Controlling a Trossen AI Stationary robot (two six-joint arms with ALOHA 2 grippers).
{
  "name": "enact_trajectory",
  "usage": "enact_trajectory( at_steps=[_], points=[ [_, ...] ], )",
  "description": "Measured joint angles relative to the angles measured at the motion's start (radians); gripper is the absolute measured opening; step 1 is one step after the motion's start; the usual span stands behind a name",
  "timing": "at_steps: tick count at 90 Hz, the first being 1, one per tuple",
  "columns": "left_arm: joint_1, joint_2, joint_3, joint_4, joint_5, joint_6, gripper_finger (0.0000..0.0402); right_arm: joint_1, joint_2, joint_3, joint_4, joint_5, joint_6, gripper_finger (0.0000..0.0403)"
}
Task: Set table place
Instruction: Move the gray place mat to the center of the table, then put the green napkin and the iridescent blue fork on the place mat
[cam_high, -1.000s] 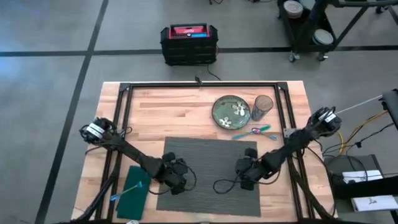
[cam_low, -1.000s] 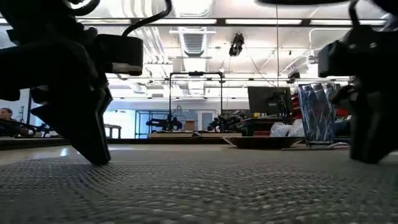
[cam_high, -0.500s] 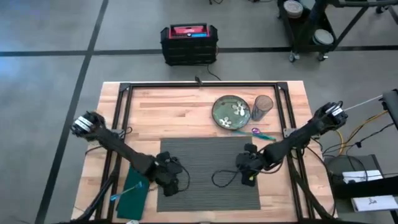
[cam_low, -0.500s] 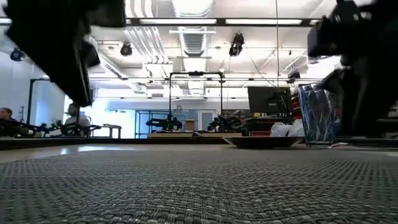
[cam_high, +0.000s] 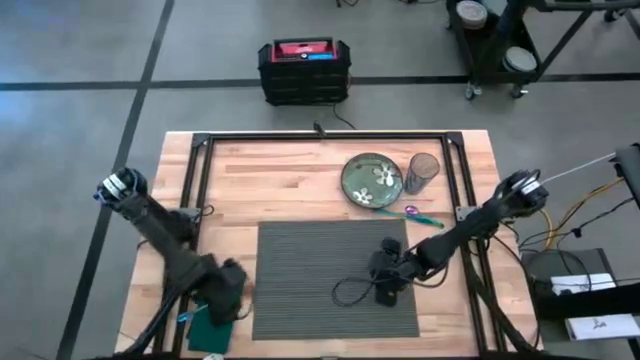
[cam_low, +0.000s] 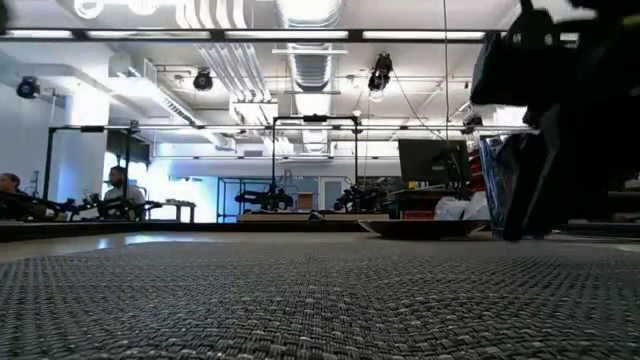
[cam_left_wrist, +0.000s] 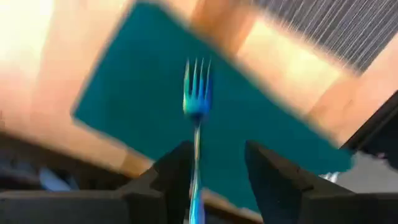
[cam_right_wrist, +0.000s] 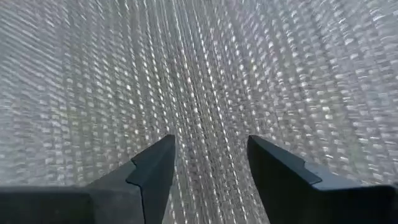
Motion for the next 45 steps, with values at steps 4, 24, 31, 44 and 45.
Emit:
enact_trajectory(
  at_steps=[4, 24, 31, 44, 45],
  points=[
    [-0.046, -0.002, -0.017, 0.011, 0.000, -0.062, 0.0140, 0.000, 0.025, 0.000, 0.029, -0.011, -0.003, 0.0184],
    [-0.171, 0.006, -0.157, 0.168, -0.002, -0.213, 0.0132, -0.002, 0.074, 0.008, 0.109, -0.016, -0.041, 0.0186],
    [-0.174, 0.006, -0.211, 0.262, -0.004, -0.216, 0.0127, -0.002, 0.074, 0.012, 0.111, -0.019, -0.046, 0.0184],
    [-0.173, 0.006, -0.283, 0.340, -0.005, -0.230, 0.0118, -0.002, 0.070, 0.012, 0.107, -0.018, -0.047, 0.0180],
    [-0.173, 0.006, -0.286, 0.342, -0.005, -0.231, 0.0118, -0.002, 0.070, 0.012, 0.107, -0.017, -0.047, 0.0179]
  ],
)
